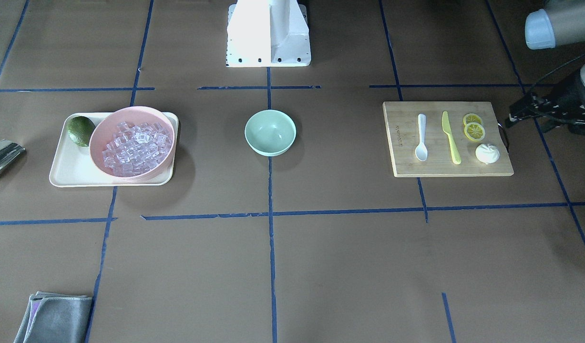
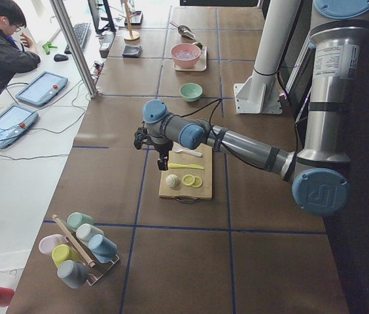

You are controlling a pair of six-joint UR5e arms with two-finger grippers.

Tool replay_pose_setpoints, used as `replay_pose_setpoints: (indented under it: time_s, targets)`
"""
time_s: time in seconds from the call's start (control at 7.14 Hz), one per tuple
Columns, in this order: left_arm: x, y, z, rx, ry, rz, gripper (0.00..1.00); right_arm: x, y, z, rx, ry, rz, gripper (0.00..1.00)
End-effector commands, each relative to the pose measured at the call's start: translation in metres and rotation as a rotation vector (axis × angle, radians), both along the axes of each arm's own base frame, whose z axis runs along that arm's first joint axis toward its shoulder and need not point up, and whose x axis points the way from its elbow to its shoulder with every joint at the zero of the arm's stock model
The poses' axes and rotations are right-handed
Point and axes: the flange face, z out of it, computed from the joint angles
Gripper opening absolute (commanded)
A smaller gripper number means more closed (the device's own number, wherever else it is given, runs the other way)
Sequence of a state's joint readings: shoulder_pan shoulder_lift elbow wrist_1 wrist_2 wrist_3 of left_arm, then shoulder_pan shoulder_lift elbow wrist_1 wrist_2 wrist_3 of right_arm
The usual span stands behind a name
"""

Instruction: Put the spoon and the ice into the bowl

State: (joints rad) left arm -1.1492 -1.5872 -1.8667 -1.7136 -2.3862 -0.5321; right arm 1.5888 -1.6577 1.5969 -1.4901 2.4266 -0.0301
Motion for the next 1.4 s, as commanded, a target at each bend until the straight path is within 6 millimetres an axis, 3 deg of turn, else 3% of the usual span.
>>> replay_pose_setpoints:
  time_s: [0.0,0.28,0.56,0.84,1.26]
  targets:
    - [0.069,0.023,-0.016,0.008,0.009,-0.11,1.0,0.0,-0.001,0.006,0.032,0.003,0.003,1.0]
    - [0.113,0.038,-0.025,0.016,-0.012,-0.108,1.0,0.0,-0.002,0.005,0.035,0.002,0.006,1.0]
    - [0.157,0.061,-0.022,0.054,-0.062,-0.082,0.99,-0.001,-0.008,-0.003,-0.009,-0.008,0.058,1.0]
    - [0.192,0.069,-0.033,0.025,-0.05,-0.074,0.95,-0.001,-0.008,-0.004,-0.02,-0.012,0.07,1.0]
    - [0.2,0.07,-0.019,0.013,-0.07,-0.058,0.86,0.0,-0.007,-0.005,-0.019,-0.013,0.071,1.0]
